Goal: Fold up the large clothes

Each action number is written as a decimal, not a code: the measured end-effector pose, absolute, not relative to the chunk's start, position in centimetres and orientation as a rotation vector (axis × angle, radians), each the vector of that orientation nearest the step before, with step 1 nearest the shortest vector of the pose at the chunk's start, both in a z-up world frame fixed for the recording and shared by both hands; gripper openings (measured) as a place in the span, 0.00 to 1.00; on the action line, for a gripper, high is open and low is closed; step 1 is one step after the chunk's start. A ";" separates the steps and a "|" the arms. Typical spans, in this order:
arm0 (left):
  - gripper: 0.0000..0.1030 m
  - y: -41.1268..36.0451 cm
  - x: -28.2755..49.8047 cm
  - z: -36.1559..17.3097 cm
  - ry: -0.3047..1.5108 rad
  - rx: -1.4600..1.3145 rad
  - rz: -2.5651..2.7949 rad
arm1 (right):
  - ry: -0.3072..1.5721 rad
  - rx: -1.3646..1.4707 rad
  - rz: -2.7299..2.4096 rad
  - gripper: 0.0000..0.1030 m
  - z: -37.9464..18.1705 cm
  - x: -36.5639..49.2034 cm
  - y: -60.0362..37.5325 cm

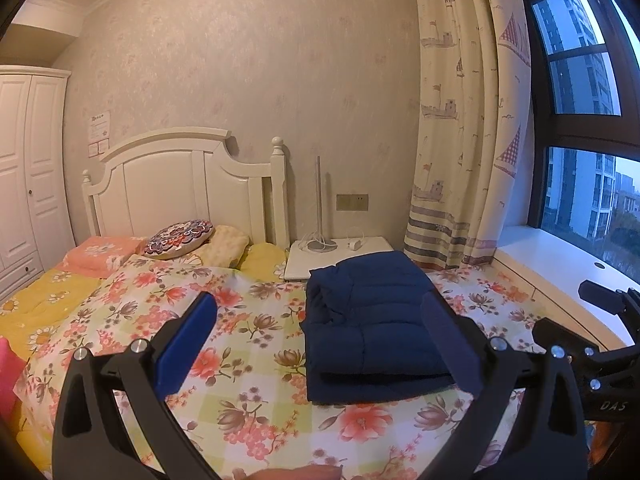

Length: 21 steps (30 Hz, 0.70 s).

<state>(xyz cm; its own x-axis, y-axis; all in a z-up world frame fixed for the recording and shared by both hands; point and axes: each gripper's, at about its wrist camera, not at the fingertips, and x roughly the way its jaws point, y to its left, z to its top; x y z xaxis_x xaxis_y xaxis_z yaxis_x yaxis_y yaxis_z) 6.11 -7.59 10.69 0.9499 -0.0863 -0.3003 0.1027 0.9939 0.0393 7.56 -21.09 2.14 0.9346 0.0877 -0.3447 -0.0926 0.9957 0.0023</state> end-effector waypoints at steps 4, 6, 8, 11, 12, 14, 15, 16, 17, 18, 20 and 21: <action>0.98 -7.7 6.1 10.6 0.305 0.055 -0.096 | 0.351 -0.015 0.095 0.95 1.9 7.4 -20.8; 0.98 -7.7 6.1 10.6 0.304 0.056 -0.095 | 0.352 -0.014 0.094 0.95 2.0 7.5 -20.8; 0.98 -7.7 6.1 10.6 0.302 0.056 -0.094 | 0.351 -0.014 0.094 0.95 2.0 7.5 -20.8; 0.98 -7.7 6.1 10.6 0.300 0.058 -0.092 | 0.352 -0.015 0.095 0.95 2.0 7.4 -20.7; 0.98 -7.7 6.1 10.6 0.298 0.059 -0.093 | 0.351 -0.015 0.093 0.95 2.0 7.5 -20.8; 0.98 -7.7 6.2 10.5 0.297 0.060 -0.094 | 0.352 -0.015 0.095 0.95 2.0 7.5 -20.7; 0.98 -7.7 6.2 10.5 0.297 0.061 -0.093 | 0.352 -0.016 0.095 0.95 1.9 7.5 -20.6; 0.98 -7.8 6.1 10.5 0.296 0.062 -0.093 | 0.353 -0.016 0.095 0.95 1.9 7.5 -20.6; 0.98 -7.8 6.1 10.4 0.296 0.063 -0.095 | 0.355 -0.016 0.095 0.95 1.9 7.5 -20.5; 0.98 -7.8 6.1 10.5 0.297 0.062 -0.094 | 0.356 -0.016 0.096 0.95 1.9 7.5 -20.5; 0.98 -7.8 6.1 10.4 0.295 0.062 -0.089 | 0.360 -0.017 0.096 0.95 1.7 7.6 -20.3; 0.98 -7.8 6.2 10.4 0.294 0.064 -0.092 | 0.361 -0.017 0.098 0.95 1.7 7.7 -20.4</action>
<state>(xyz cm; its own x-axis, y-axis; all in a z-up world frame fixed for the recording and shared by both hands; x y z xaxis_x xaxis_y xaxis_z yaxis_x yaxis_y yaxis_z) 6.16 -7.82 10.42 0.9530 -0.0807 -0.2920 0.0993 0.9938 0.0493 7.68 -20.42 1.74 0.9307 0.0928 -0.3538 -0.0990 0.9951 0.0007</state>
